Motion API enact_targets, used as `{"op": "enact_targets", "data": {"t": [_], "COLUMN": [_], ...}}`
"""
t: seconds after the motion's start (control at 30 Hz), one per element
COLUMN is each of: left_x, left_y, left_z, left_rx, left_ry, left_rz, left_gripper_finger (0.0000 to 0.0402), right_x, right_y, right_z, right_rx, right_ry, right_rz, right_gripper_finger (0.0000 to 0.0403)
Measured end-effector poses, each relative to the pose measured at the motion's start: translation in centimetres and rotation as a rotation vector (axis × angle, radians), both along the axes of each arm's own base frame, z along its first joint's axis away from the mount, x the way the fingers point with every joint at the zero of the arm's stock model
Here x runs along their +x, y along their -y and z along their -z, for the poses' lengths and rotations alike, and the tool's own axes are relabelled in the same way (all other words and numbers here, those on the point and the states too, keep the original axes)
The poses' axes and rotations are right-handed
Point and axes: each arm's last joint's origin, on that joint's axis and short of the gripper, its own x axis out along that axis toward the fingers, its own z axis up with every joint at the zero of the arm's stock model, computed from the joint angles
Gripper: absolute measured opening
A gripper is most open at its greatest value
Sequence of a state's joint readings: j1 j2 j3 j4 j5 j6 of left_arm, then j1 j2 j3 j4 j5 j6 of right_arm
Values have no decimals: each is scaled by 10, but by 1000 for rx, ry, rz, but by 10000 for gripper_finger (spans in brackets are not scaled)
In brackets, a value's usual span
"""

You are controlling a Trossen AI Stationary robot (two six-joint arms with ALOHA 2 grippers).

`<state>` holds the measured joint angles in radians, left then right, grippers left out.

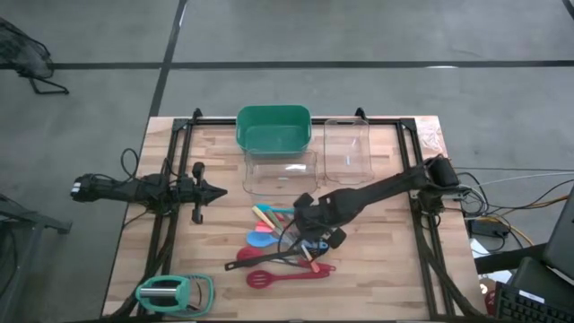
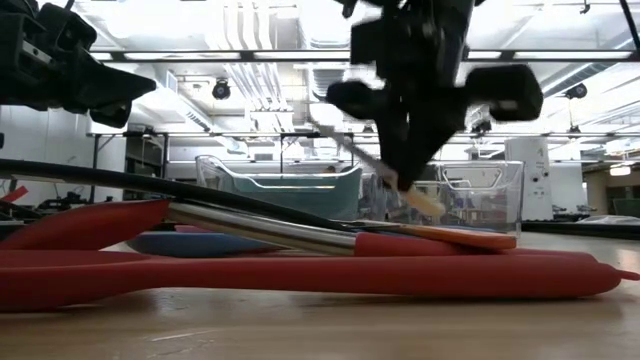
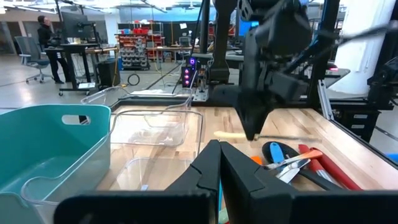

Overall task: Pick & Place Kitchen Items
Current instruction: Put the yellow knife into the right transparent bin

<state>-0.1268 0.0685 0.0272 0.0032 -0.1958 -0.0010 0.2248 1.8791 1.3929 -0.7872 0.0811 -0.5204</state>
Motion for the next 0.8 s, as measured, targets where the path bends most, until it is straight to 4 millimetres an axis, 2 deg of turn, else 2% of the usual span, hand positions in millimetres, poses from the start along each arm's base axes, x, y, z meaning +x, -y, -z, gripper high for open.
{"op": "enact_targets", "data": {"t": [0.27,0.4,0.6,0.8], "left_x": [0,0,0,0], "left_y": [0,0,0,0], "left_z": [0,0,0,0], "left_rx": [0,0,0,0], "left_ry": [-1,-1,-2,-1], "left_rz": [0,-3,-4,-4], "left_gripper_finger": [10,10,10,10], "right_x": [-7,-10,-20,-36], "right_y": [3,13,43,87], "right_z": [-42,-59,-82,-101], "right_rx": [74,113,144,161], "right_ry": [87,128,191,239], "right_rz": [146,240,453,789], "right_gripper_finger": [47,42,55,48]}}
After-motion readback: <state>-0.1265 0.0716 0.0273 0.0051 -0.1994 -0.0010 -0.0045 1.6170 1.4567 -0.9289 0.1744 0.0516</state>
